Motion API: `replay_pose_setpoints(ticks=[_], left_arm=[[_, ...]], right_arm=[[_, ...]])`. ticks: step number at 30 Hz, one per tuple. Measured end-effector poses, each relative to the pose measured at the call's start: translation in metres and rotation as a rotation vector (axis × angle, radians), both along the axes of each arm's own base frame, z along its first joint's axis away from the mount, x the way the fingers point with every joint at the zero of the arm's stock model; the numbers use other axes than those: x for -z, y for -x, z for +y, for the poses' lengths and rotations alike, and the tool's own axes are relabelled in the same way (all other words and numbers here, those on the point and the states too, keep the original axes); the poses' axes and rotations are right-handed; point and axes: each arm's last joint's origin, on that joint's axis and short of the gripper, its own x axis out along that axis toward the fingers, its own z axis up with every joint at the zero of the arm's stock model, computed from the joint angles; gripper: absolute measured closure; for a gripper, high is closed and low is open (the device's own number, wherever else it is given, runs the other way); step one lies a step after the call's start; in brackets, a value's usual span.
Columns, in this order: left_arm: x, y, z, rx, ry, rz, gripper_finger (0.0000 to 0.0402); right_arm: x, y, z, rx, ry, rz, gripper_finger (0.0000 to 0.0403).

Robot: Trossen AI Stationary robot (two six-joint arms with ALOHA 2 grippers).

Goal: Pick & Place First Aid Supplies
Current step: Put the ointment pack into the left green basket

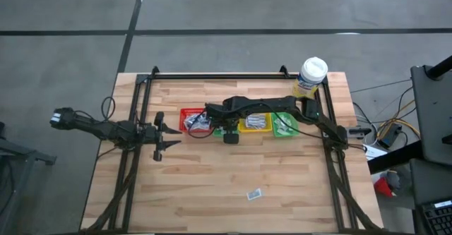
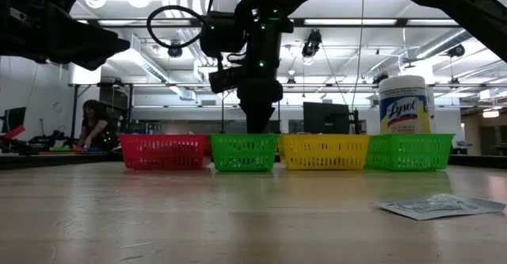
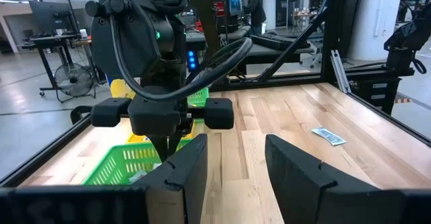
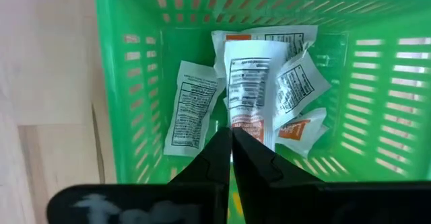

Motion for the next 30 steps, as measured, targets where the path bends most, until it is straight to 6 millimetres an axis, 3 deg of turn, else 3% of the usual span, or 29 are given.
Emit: replay_pose_setpoints(ticks=[10,21,30], left_arm=[[0.0,0.0,0.0,0.0,0.0,0.0,0.0251],[0.0,0.0,0.0,-0.003,-0.003,0.002,0.0251],[0.0,0.0,0.0,-0.003,-0.003,0.005,0.0251]], right_arm=[[-0.003,0.001,0.001,-0.051,-0.011,0.009,0.0323],[-0.073,0.012,0.021,-0.031,-0.03,0.037,0.0307],[-0.114,0.022,0.071,-0.139,-0.165,0.021,0.0324]])
